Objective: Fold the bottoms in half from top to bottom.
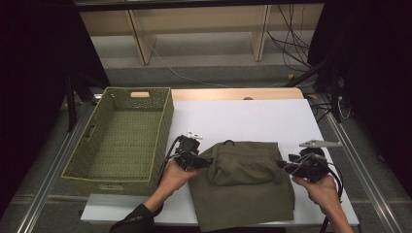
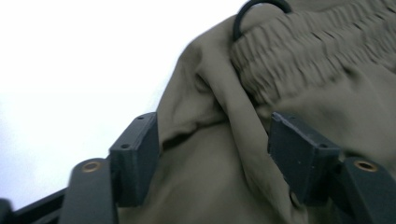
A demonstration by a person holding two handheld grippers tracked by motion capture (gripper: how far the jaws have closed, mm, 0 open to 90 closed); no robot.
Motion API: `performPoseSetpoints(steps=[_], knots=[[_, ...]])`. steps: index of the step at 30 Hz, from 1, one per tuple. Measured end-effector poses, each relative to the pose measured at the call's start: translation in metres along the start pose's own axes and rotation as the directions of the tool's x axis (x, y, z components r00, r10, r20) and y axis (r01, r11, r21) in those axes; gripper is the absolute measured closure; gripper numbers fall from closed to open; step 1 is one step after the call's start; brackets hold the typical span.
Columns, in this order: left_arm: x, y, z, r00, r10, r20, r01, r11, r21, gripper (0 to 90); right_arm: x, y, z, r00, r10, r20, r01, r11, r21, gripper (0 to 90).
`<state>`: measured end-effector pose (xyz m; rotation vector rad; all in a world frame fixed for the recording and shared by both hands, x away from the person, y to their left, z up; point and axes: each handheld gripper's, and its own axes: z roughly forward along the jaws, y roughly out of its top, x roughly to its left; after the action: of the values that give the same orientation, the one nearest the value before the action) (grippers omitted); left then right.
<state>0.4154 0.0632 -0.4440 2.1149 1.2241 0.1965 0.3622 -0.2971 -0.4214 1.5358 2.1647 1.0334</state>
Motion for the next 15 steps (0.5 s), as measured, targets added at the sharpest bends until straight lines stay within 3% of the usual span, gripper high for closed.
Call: performPoseSetpoints(steps=[2,4,7,9,12,15], knots=[[-0.002,0.004,0.006,0.9998,-0.017,0.011,0.017,0.9998,0.005,29.9,-0.009,0.005,0.01,0.9985,0.041,0.037,-0.042,0.999,0.033,46.1],[-0.007,0.008,0.013,0.9999,-0.01,0.013,0.009,0.9997,0.02,28.6,-0.014,0.006,0.022,0.9979,0.047,0.044,-0.05,0.996,0.074,45.3],[-0.009,0.01,0.022,0.9984,0.035,-0.044,-0.033,0.9983,0.048,27.5,-0.014,0.007,0.037,0.9981,0.032,0.052,-0.039,0.99,0.136,43.0],[-0.003,0.008,0.026,0.9965,0.024,-0.08,-0.018,0.9972,0.072,28.0,-0.012,0.007,0.044,0.9982,0.033,0.05,-0.041,0.985,0.166,42.1],[0.006,0.001,0.03,0.9992,-0.01,-0.038,0.015,0.9901,0.14,27.1,-0.013,0.005,0.051,0.998,0.021,0.06,-0.033,0.978,0.205,42.2],[0.004,-0.001,0.032,0.9991,0.003,-0.043,0.004,0.9867,0.162,27.8,-0.016,0.002,0.055,0.9965,0.068,0.049,-0.077,0.97,0.23,41.3]])
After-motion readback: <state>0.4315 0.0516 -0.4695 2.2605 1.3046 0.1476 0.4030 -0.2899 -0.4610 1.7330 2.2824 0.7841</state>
